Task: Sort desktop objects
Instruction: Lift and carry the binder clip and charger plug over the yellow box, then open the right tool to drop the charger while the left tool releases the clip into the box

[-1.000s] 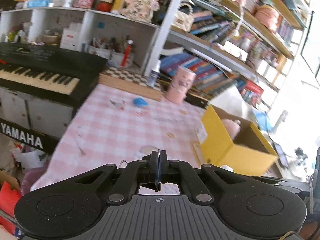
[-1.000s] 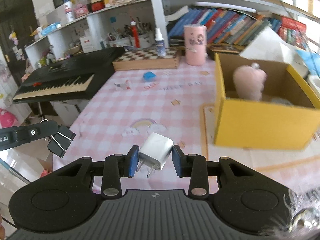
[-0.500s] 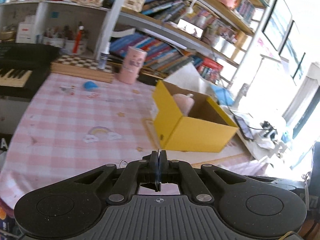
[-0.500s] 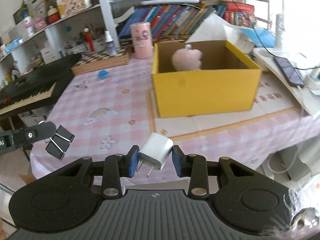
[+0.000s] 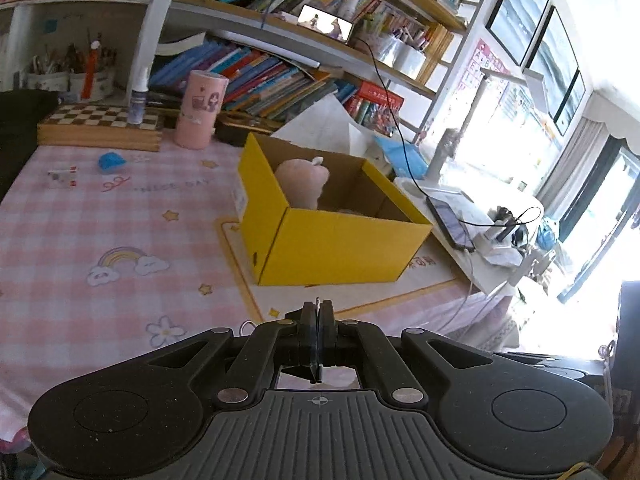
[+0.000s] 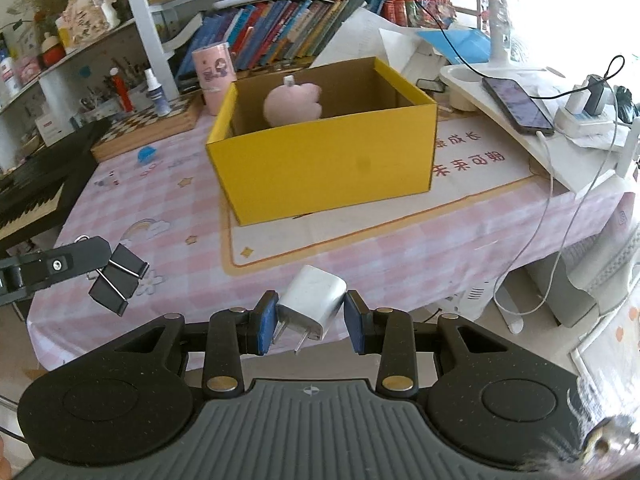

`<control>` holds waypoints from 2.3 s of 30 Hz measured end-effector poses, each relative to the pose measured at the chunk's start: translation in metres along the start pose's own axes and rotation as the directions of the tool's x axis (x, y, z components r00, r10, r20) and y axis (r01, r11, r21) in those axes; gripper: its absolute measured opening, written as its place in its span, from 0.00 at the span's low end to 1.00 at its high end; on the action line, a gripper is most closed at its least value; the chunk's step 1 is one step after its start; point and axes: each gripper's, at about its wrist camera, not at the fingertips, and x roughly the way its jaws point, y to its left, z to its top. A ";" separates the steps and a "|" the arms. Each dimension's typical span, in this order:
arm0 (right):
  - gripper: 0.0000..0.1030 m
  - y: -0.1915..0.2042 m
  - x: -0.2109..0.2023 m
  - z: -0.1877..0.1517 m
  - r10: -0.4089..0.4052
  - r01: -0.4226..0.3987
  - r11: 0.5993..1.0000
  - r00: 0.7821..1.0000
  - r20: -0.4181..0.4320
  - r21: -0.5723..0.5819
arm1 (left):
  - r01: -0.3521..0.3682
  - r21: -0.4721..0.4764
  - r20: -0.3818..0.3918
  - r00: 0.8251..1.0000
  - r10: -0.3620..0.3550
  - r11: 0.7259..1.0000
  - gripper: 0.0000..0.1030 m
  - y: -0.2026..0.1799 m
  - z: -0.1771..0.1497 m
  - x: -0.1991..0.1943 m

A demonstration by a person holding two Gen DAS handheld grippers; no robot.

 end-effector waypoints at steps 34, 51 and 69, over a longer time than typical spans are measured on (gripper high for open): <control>0.32 -0.104 0.100 0.200 0.165 -0.140 0.977 0.974 0.154 -0.160 | -0.197 0.138 0.037 0.980 0.194 0.971 0.00 -0.059 0.112 0.214; 0.33 -0.057 0.211 0.232 0.193 -0.233 0.868 0.972 -0.133 -0.439 | -0.278 0.139 -0.068 0.955 0.289 0.951 0.00 -0.050 0.101 0.257; 0.51 -0.057 0.210 0.235 0.214 -0.249 0.853 0.968 -0.127 -0.459 | -0.345 0.149 -0.008 0.937 0.350 0.927 0.21 -0.060 0.110 0.236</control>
